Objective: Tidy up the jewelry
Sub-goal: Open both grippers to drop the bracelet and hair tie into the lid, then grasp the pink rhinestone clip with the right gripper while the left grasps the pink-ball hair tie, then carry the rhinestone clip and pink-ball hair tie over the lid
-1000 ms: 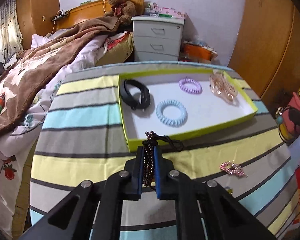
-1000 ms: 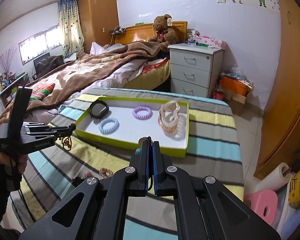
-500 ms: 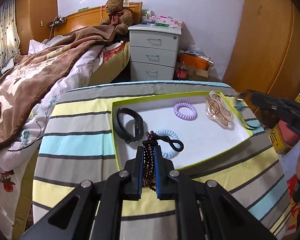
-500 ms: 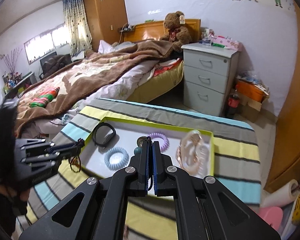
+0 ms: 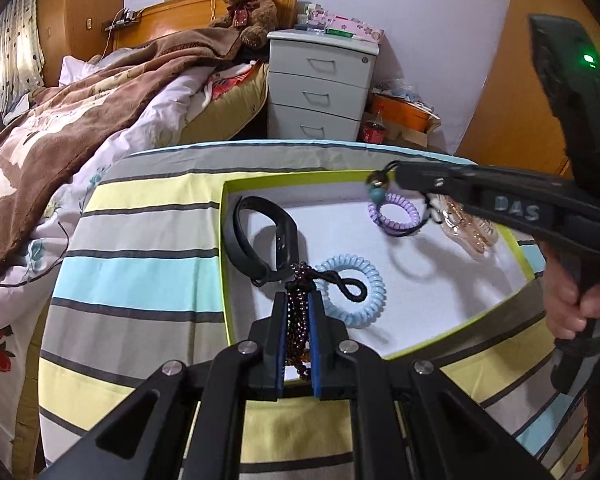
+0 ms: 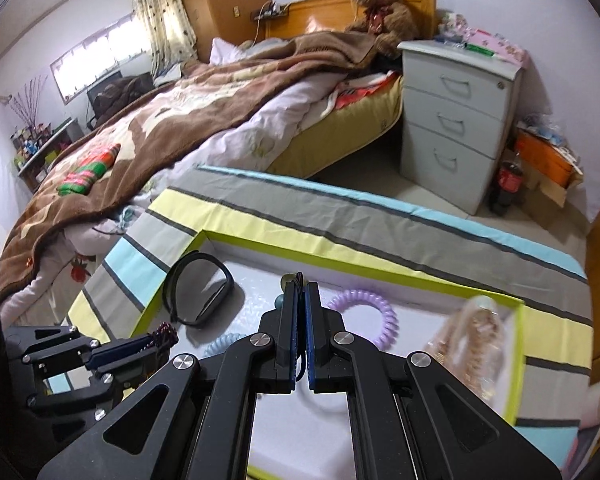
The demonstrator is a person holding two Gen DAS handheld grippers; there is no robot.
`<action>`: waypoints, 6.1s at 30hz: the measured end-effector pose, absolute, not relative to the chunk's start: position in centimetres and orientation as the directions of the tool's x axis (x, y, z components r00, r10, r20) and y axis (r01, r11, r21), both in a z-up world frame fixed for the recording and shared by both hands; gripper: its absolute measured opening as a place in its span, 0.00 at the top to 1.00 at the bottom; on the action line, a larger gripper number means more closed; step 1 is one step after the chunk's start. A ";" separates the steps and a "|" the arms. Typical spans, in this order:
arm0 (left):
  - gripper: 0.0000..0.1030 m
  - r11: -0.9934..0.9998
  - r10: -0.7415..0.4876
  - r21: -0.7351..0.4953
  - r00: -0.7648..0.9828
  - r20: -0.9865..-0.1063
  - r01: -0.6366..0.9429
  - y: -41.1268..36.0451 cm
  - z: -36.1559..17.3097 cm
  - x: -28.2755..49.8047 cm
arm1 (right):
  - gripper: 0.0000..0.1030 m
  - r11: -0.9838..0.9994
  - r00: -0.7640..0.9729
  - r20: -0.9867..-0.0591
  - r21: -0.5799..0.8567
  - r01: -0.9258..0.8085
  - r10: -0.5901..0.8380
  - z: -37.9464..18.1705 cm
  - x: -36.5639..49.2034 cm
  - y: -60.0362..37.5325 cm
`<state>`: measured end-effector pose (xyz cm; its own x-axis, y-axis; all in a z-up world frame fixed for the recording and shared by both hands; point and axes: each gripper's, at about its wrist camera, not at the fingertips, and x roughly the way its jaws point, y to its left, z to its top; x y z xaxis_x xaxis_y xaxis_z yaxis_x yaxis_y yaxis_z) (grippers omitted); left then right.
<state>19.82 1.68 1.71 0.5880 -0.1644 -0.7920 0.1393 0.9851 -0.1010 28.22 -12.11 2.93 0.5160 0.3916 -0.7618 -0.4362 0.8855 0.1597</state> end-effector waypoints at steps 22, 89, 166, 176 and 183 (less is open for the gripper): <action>0.89 0.988 -0.150 -0.103 0.557 -0.817 0.116 1.4 0.1 20.8 | 0.97 0.888 0.471 -0.810 0.127 -0.441 0.350 0.0 30.4 -11.4; 0.28 0.902 -0.358 -0.170 0.466 -0.809 0.398 -3.8 -0.6 8.4 | 0.64 0.910 0.595 -0.703 0.191 -0.369 0.389 2.4 11.4 -20.1; 0.69 0.961 -0.265 -0.143 0.638 -0.723 0.238 1.4 4.3 12.8 | 0.76 0.926 0.616 -0.741 0.017 -0.378 0.266 3.3 16.4 -17.7; 0.69 0.961 -0.268 -0.156 0.629 -0.729 0.228 1.1 4.4 15.8 | 0.76 0.923 0.579 -0.788 -0.034 -0.383 0.211 1.8 21.8 -16.4; 0.69 0.961 -0.267 -0.156 0.622 -0.737 0.228 0.8 3.9 17.1 | 0.76 0.914 0.539 -0.818 -0.043 -0.404 0.200 0.2 23.7 -15.6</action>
